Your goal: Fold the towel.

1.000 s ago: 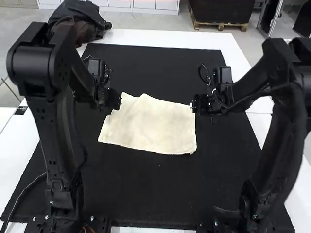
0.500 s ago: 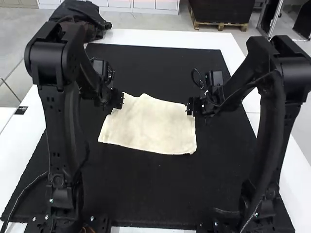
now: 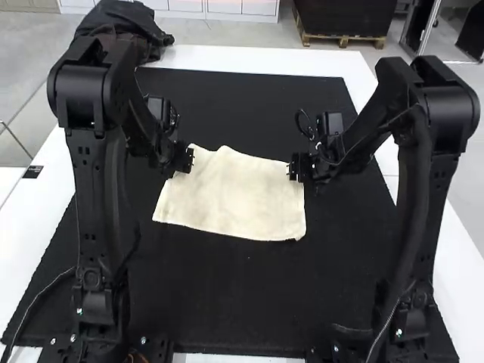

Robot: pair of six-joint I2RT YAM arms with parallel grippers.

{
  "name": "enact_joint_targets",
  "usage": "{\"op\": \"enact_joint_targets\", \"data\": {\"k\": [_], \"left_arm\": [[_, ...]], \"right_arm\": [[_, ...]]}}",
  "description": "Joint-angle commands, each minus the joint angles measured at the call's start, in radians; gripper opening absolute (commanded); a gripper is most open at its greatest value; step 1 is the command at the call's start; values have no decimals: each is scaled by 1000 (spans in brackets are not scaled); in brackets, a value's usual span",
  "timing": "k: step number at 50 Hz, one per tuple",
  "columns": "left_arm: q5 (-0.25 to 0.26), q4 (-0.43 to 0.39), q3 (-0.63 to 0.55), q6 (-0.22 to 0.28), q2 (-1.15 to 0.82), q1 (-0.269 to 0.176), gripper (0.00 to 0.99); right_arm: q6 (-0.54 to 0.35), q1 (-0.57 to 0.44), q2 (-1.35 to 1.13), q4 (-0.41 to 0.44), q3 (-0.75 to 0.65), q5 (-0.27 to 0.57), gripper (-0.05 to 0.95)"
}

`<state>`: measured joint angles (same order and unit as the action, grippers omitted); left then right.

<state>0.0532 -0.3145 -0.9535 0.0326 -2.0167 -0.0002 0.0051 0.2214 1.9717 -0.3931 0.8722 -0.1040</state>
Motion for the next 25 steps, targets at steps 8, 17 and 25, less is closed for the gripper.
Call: {"op": "enact_joint_targets", "data": {"k": [8,17,25], "left_arm": [[11,-29,-25,-3,-17,3,956],[11,-23,-25,-3,-27,3,954],[11,-12,-25,-2,-40,3,951]], "right_arm": [[9,24,47,-26,27,6,910],[18,36,69,-26,45,9,910],[45,42,73,-24,51,-17,910]]}}
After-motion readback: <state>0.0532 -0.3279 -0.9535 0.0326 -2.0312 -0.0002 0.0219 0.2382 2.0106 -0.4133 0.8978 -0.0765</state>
